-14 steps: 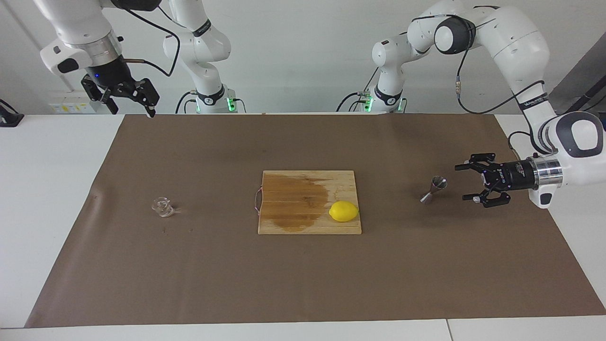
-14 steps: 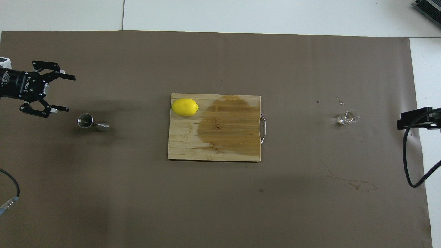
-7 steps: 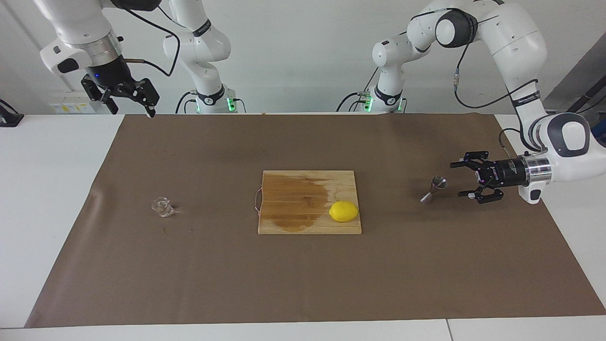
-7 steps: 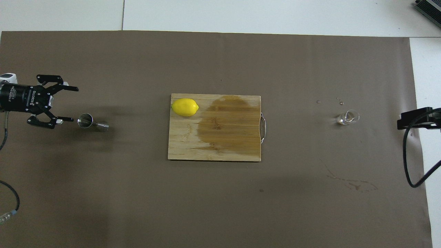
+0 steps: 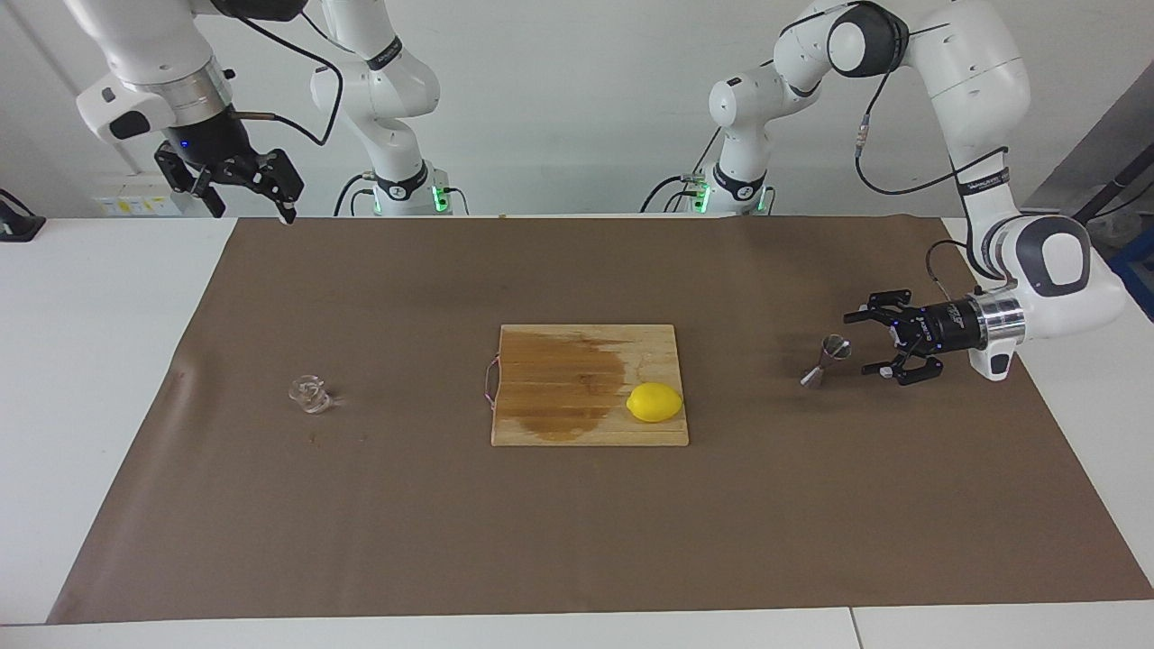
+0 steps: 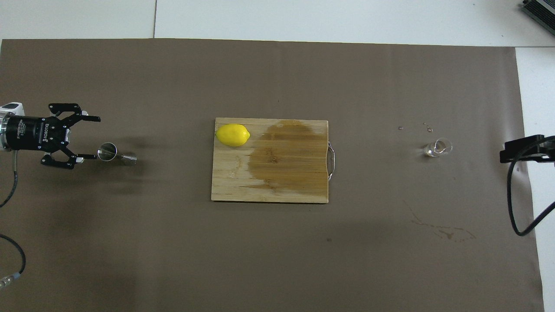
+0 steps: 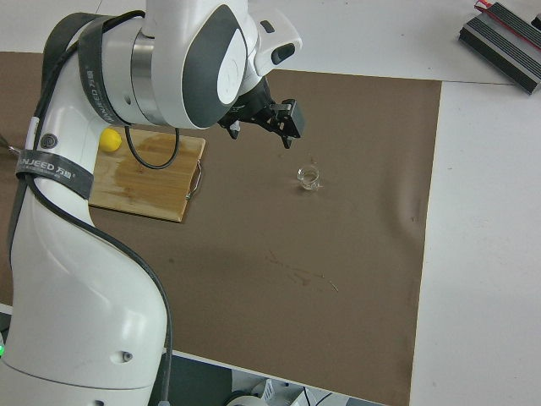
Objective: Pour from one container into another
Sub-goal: 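Lower the left gripper around the metal cup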
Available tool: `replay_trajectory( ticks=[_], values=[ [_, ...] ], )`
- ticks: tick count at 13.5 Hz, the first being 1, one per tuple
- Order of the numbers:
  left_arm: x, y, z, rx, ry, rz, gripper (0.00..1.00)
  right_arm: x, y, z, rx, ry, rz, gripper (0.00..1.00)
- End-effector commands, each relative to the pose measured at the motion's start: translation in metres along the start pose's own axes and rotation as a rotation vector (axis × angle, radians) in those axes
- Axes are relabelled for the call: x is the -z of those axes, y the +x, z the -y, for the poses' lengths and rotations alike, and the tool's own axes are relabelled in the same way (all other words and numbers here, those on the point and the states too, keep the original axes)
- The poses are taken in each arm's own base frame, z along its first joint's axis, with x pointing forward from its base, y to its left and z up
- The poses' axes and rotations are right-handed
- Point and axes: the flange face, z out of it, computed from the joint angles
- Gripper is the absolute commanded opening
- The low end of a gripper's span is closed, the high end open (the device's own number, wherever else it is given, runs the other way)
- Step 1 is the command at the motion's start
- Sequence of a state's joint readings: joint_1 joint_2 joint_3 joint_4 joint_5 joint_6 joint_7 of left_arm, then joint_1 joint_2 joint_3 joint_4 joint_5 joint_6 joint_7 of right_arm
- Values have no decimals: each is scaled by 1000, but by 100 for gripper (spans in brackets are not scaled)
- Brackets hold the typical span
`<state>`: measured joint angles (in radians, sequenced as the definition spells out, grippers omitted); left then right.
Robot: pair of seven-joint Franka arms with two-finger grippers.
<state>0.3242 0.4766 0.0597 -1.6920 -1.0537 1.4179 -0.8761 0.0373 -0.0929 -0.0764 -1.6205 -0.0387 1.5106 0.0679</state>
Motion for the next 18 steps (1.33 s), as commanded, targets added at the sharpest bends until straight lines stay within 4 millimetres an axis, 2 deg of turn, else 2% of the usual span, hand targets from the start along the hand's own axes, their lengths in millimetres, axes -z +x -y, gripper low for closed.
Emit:
replay_trajectory(
  ticks=[1, 3, 6, 13, 18],
  values=[
    [1, 20, 15, -16, -28, 20, 100, 2, -5, 1, -10, 24, 2, 100],
    [5, 23, 17, -9, -43, 36, 100, 2, -5, 2, -7, 24, 2, 100],
    [6, 44, 21, 30, -81, 93, 100, 2, -5, 2, -7, 24, 0, 100],
    [-19, 72, 28, 61, -82, 160, 100, 2, -5, 2, -7, 24, 0, 100],
    [-21, 82, 32, 68, -81, 170, 100, 2, -5, 1, -8, 24, 2, 100]
  ],
)
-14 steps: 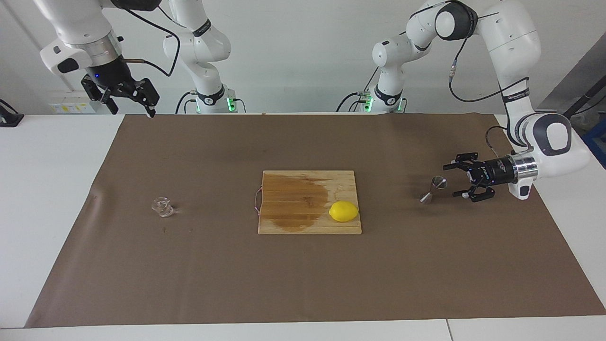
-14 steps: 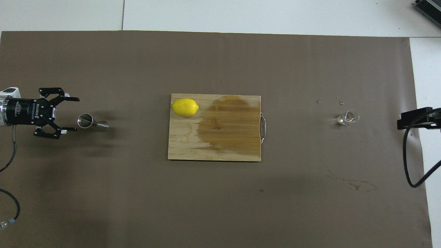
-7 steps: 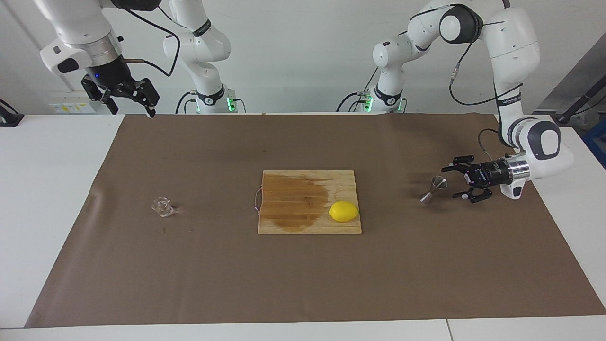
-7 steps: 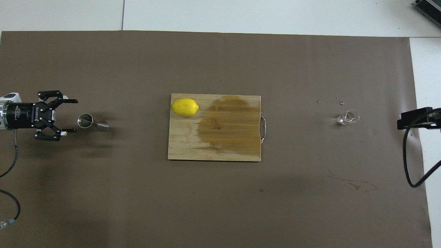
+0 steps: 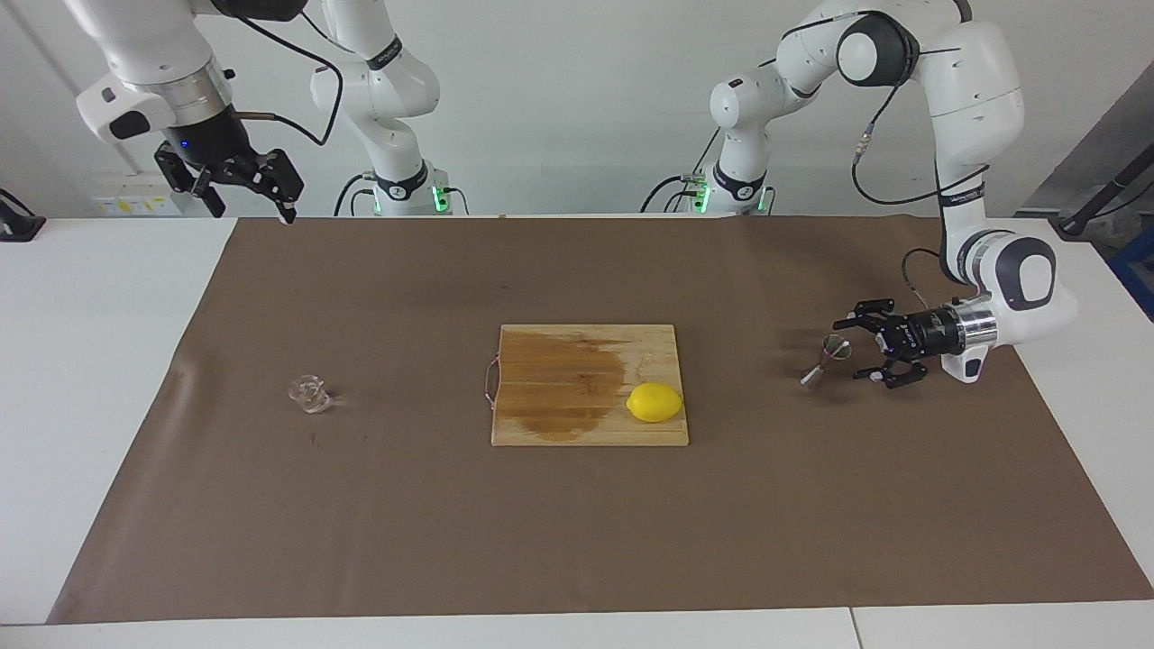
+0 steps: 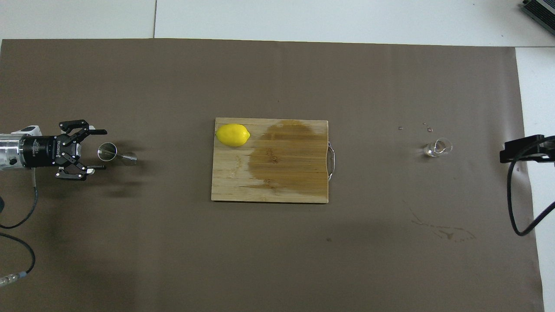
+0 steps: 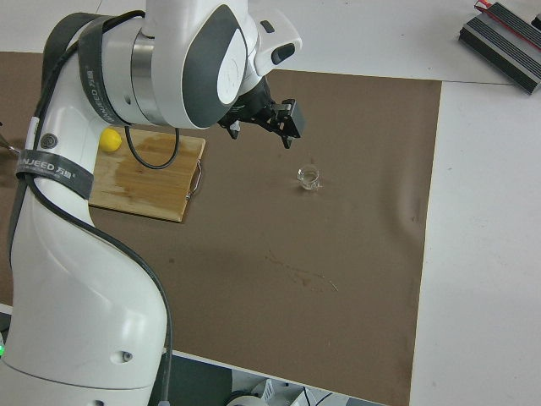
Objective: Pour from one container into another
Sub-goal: 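Lower the left gripper around the metal cup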
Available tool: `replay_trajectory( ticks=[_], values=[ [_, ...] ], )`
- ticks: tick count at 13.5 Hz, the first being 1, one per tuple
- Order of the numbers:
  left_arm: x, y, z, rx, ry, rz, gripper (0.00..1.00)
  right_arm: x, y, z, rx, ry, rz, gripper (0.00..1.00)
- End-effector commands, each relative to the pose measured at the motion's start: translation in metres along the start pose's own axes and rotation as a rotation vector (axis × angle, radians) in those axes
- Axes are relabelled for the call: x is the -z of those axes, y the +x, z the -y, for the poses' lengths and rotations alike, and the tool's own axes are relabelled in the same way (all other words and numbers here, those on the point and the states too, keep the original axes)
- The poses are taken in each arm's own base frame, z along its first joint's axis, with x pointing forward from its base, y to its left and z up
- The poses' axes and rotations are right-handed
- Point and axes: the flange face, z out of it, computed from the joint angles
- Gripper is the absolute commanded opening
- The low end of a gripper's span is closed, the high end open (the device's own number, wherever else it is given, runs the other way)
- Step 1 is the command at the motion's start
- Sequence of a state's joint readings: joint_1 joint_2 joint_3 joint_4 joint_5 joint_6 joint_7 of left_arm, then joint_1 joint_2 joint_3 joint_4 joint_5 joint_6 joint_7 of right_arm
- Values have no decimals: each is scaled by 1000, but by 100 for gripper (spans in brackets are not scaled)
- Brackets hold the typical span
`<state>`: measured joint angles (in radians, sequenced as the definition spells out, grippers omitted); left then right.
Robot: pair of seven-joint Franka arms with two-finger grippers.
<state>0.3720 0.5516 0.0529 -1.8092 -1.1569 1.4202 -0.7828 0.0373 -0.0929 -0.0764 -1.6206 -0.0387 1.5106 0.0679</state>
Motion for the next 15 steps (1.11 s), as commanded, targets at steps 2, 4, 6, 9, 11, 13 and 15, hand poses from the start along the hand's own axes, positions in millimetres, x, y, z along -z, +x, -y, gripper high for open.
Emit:
replay_trajectory(
  ticks=[2, 4, 6, 9, 11, 13, 15],
  values=[
    [-5, 8, 8, 4, -14, 27, 100, 2, -5, 1, -10, 24, 2, 100],
    [-8, 11, 10, 14, -10, 34, 100, 2, -5, 2, -8, 24, 0, 100],
    [-6, 11, 12, 14, -12, 50, 100, 2, -5, 1, -8, 24, 0, 100],
    [-10, 15, 13, 17, -6, 104, 100, 2, -5, 2, -7, 24, 0, 100],
    [-9, 15, 16, 17, -1, 121, 100, 2, -5, 1, -7, 24, 2, 100],
    [-6, 16, 17, 17, -6, 123, 100, 2, -5, 1, -10, 24, 2, 100],
    [-4, 18, 17, 15, -11, 133, 100, 2, -5, 2, -7, 24, 0, 100]
  ],
)
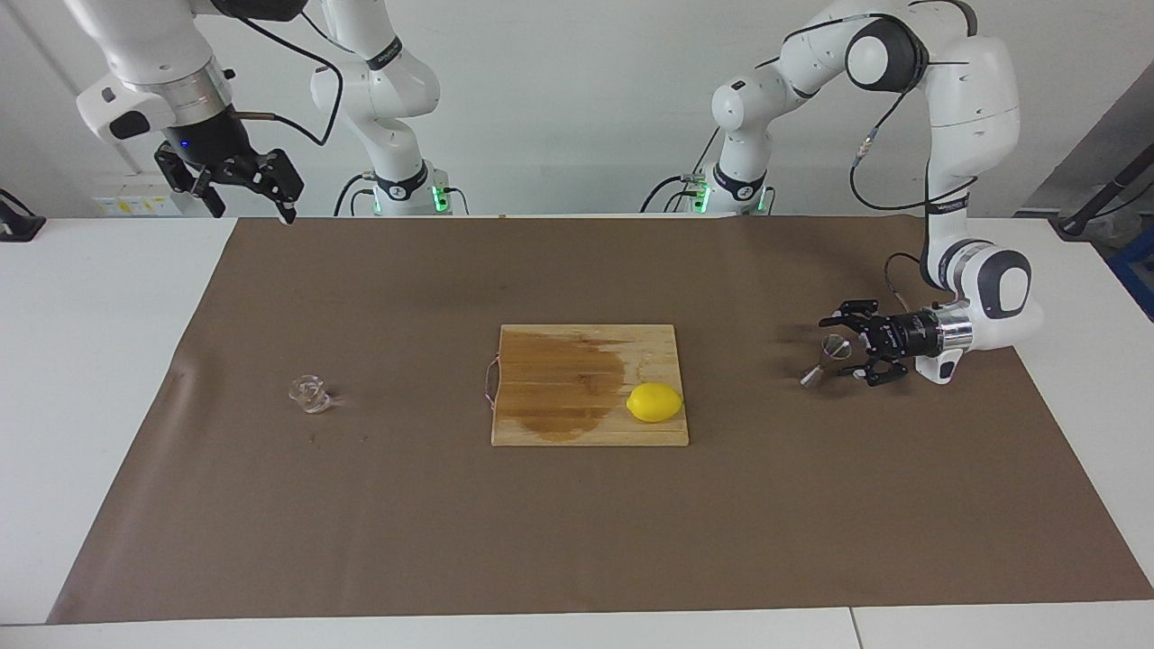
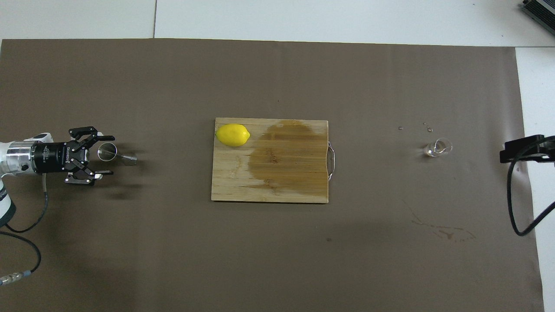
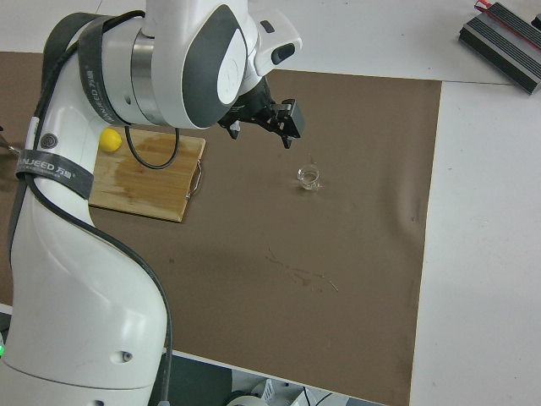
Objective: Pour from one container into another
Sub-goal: 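Lower the left gripper around the metal cup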
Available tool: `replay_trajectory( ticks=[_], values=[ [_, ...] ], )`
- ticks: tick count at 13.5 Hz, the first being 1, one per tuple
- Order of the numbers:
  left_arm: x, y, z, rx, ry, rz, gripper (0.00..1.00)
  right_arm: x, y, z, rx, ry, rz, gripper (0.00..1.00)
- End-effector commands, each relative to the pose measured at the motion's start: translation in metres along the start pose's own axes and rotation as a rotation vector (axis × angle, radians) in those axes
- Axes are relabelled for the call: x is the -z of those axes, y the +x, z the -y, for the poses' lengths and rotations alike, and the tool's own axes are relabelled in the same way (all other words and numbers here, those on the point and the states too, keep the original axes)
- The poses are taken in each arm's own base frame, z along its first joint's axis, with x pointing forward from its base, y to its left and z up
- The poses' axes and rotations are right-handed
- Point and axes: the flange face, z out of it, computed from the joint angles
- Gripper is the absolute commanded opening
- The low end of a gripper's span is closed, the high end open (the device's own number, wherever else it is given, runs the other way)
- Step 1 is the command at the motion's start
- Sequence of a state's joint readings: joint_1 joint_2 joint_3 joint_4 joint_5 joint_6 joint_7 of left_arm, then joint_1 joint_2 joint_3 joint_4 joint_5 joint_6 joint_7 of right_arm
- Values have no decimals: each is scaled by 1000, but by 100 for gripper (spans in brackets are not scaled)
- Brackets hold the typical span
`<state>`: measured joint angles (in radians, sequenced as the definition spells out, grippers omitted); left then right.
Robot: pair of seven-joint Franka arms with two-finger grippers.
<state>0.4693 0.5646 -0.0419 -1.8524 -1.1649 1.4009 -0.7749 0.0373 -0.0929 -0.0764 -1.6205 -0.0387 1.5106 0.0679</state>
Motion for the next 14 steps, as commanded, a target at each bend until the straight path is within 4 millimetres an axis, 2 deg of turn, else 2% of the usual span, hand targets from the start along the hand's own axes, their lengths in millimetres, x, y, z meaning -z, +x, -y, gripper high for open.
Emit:
replay_trajectory(
  ticks=[1, 9, 14],
  values=[
    [2, 4, 4, -15, -16, 55, 100, 2, -5, 1, -8, 24, 0, 100],
    [-7, 20, 4, -52, -8, 101, 100, 2, -5, 2, -8, 24, 0, 100],
    [-10, 18, 4, -60, -9, 147, 100, 2, -5, 2, -7, 24, 0, 100]
  ],
)
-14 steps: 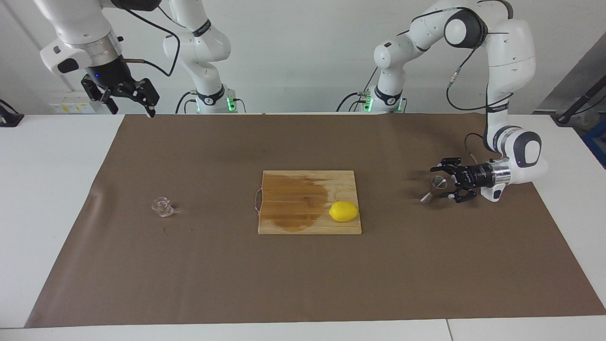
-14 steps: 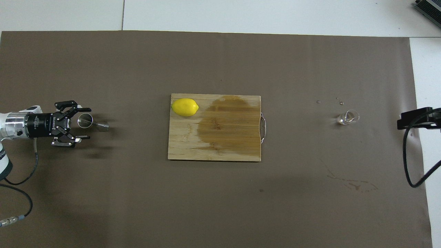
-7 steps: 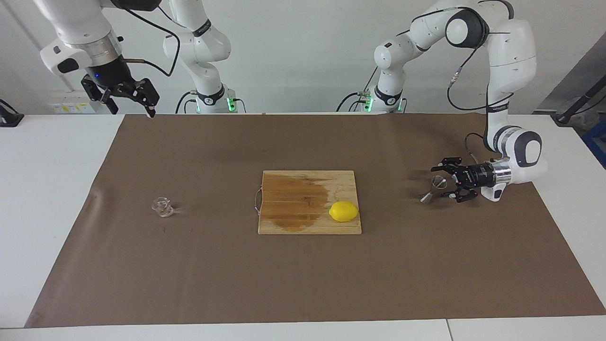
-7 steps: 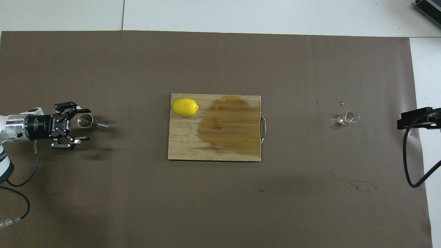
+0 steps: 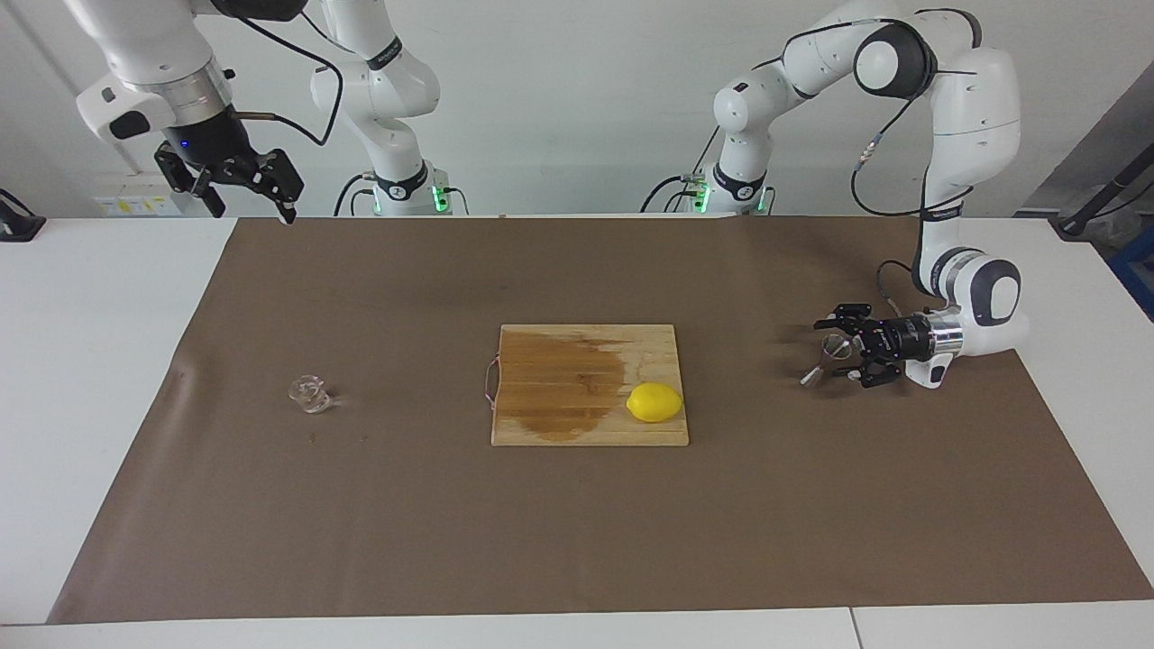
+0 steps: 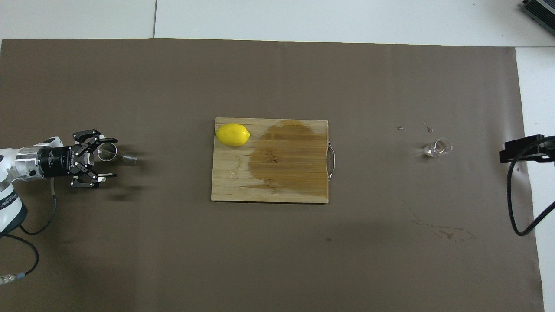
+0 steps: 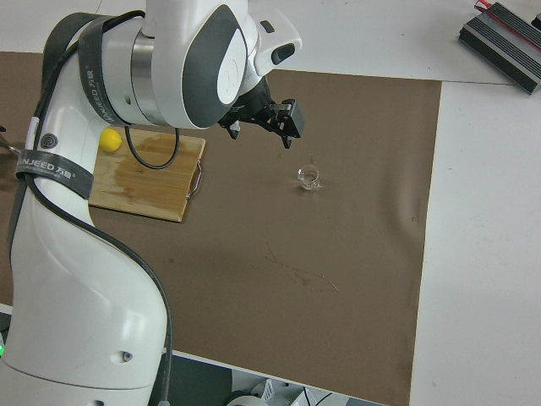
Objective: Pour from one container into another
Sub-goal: 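Lower the left gripper around the metal cup, then close the left gripper on the metal cup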
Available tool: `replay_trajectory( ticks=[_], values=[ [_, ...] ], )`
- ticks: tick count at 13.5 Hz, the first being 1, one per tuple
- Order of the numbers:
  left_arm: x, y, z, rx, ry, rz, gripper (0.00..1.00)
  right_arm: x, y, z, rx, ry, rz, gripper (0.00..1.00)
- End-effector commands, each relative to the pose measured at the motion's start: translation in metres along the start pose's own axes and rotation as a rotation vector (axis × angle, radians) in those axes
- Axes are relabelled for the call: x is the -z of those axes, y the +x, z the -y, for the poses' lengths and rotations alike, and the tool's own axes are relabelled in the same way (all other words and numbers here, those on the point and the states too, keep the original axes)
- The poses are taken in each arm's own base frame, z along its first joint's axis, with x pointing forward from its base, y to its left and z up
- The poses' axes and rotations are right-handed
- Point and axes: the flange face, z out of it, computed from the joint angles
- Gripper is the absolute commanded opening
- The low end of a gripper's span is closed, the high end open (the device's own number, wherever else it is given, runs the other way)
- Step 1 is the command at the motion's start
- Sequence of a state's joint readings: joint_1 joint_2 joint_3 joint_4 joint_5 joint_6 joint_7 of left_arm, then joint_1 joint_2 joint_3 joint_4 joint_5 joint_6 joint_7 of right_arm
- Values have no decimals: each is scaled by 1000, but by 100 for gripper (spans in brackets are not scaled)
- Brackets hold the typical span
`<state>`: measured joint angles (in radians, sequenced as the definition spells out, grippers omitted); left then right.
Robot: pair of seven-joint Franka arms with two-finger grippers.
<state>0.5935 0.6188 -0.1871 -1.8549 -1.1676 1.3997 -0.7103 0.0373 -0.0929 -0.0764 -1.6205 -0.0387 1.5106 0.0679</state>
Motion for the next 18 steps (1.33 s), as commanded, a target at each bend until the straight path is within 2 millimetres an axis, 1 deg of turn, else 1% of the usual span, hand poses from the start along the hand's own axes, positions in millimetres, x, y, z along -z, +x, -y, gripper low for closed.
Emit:
replay_trajectory(
  ticks=[1, 2, 10, 18],
  values=[
    [0, 3, 4, -4, -14, 48, 100, 2, -5, 2, -7, 24, 0, 100],
    [4, 3, 5, -5, -21, 50, 100, 2, -5, 2, -7, 24, 2, 100],
    [-2, 2, 3, -9, -14, 57, 100, 2, -5, 2, -7, 24, 2, 100],
    [-1, 3, 2, 0, -27, 56, 100, 2, -5, 1, -10, 24, 2, 100]
  ],
)
